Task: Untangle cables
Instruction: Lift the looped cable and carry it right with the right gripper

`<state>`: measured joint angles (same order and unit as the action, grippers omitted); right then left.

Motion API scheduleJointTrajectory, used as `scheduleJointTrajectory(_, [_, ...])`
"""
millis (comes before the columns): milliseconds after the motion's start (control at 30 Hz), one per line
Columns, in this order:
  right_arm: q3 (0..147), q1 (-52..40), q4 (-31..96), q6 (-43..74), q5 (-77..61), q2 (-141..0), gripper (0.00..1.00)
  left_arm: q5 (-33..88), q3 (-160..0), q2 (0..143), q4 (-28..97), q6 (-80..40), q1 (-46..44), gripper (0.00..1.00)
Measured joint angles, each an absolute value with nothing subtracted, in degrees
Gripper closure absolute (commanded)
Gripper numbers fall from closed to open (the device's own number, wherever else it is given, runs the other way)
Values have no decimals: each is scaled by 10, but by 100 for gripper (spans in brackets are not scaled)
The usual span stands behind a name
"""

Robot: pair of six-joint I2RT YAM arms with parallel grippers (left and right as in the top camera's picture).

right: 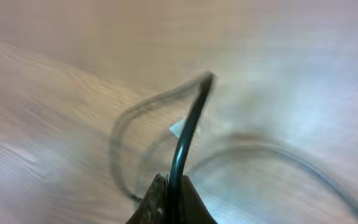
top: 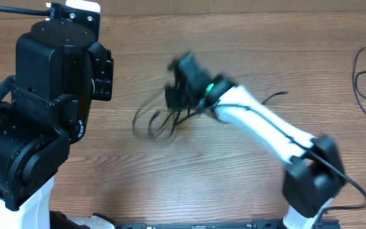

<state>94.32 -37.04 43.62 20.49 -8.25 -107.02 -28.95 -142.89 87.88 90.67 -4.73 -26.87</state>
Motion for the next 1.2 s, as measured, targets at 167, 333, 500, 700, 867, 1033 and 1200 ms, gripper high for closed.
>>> scheduleJointTrajectory(167, [1176, -306, 528, 132, -81, -1035, 96, -293, -1429, 879, 907, -45, -269, 53])
scheduleJointTrajectory(333, [1332, -236, 503, 74, -87, -1008, 96, -303, -1429, 879, 907, -45, -269, 53])
scheduleJointTrajectory(500, [1376, -160, 394, 39, -128, -997, 96, -307, -1429, 879, 907, -45, -269, 53])
scheduleJointTrajectory(700, [1376, -87, 323, 29, -182, -1017, 96, -308, -1429, 879, 909, -45, -269, 54])
scheduleJointTrajectory(867, [1376, -11, 320, 37, -193, -1029, 96, -316, -1429, 879, 913, -43, -269, 56])
scheduleJointTrajectory(1033, [1389, 90, 342, 68, -214, -1029, 96, -321, -1429, 879, 915, -41, -269, 58])
scheduleJointTrajectory(1200, [1424, 183, 396, 91, -197, -1007, 96, -322, -1429, 879, 917, -41, -269, 58])
